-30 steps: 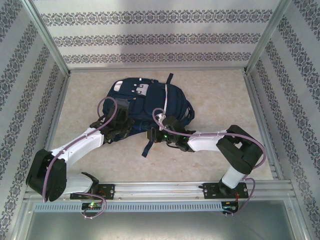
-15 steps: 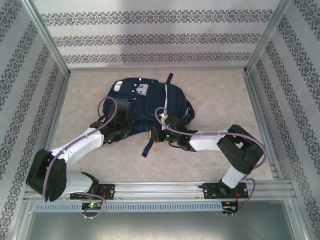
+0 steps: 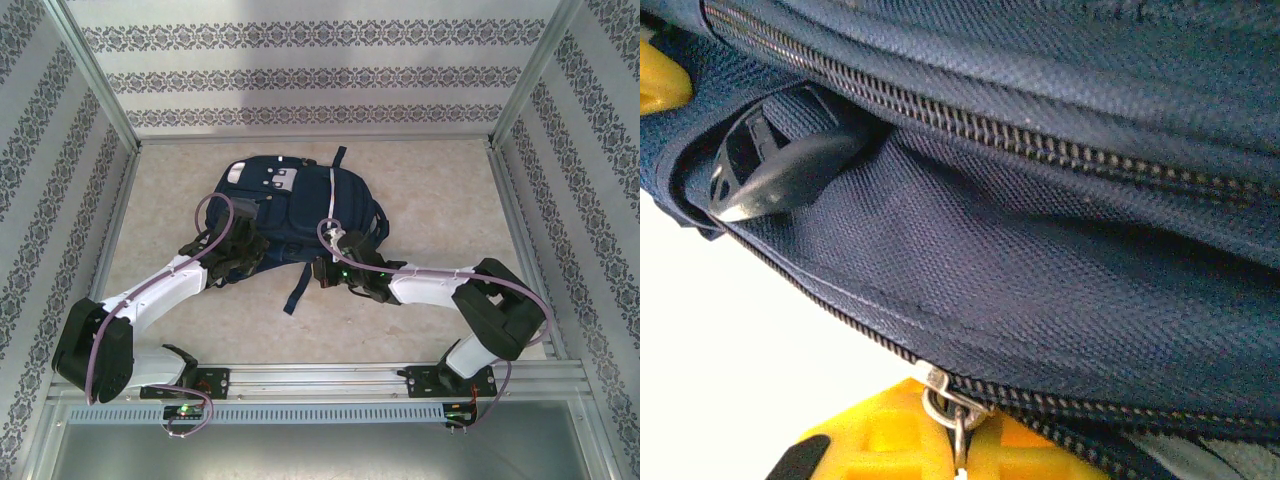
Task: Pack the student bag
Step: Zip the student bag at the center of the table.
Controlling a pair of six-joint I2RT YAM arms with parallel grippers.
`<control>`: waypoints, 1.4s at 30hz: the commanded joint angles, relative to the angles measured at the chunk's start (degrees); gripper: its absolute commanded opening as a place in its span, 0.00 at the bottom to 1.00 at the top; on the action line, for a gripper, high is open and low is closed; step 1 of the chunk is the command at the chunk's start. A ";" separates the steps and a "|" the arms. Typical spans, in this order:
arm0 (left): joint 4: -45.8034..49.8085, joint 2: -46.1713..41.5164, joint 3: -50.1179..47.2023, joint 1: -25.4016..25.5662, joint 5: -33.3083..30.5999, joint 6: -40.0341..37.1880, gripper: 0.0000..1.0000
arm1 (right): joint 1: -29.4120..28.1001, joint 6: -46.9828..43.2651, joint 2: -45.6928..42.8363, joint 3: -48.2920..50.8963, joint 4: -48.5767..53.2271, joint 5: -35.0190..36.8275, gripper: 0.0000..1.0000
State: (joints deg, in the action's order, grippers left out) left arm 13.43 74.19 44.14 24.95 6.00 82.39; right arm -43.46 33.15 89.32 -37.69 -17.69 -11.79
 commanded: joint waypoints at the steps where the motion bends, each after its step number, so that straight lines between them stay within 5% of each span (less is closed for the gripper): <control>1: -0.78 -1.49 0.46 -2.09 -2.66 -2.33 0.00 | 1.19 -2.37 -2.13 2.47 5.59 2.19 0.00; 15: -1.91 0.20 -0.98 -3.00 -1.75 -3.02 0.00 | 9.30 -3.89 -5.93 0.10 22.03 9.88 0.00; 28: -0.87 0.75 -0.77 -3.49 -2.40 -4.28 0.00 | 19.91 -3.10 -7.96 -1.93 27.09 11.06 0.00; 35: 1.63 4.33 3.85 -4.36 -2.26 -10.34 0.00 | 15.89 -11.34 -12.50 -5.78 32.81 5.04 0.00; 42: 7.28 16.04 16.16 -7.90 4.18 -18.84 0.05 | 4.03 -9.06 -14.55 -8.71 36.59 5.08 0.00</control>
State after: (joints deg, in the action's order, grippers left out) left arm 20.45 86.52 54.83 18.41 9.45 69.84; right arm -36.14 23.33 76.64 -44.21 16.19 -6.50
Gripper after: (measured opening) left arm 0.069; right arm 0.078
